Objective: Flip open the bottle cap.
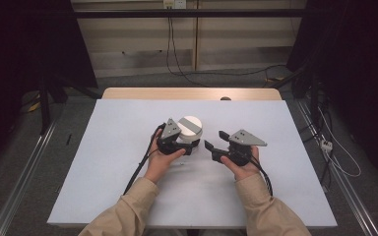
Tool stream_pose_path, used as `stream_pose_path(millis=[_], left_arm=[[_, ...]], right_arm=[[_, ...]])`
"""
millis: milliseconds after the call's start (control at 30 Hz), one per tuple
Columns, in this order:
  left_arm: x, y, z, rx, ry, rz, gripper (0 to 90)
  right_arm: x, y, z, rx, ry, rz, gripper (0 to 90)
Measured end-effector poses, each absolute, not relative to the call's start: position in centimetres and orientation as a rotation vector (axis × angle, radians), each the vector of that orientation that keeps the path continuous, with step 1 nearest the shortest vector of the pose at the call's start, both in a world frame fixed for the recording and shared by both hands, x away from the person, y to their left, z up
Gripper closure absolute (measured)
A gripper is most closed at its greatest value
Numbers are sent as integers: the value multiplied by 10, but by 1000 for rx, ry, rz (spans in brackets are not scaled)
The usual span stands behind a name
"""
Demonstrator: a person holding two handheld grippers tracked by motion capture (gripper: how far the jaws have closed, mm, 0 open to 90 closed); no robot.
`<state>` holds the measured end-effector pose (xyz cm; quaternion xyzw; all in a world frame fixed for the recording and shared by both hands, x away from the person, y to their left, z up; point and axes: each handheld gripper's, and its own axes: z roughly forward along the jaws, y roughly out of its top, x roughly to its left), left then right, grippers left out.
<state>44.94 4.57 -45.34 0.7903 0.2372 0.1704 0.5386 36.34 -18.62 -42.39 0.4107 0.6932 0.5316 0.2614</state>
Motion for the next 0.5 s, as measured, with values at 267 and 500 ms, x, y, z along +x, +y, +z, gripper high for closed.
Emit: stream_pose_path(millis=[267, 500], left_arm=[[450, 46, -454, 1880, 564, 404, 185], [450, 46, -454, 1879, 566, 405, 185]], right_arm=[[368, -184, -419, 1125, 1914, 1456, 690], [372, -180, -416, 1124, 1938, 1479, 885]])
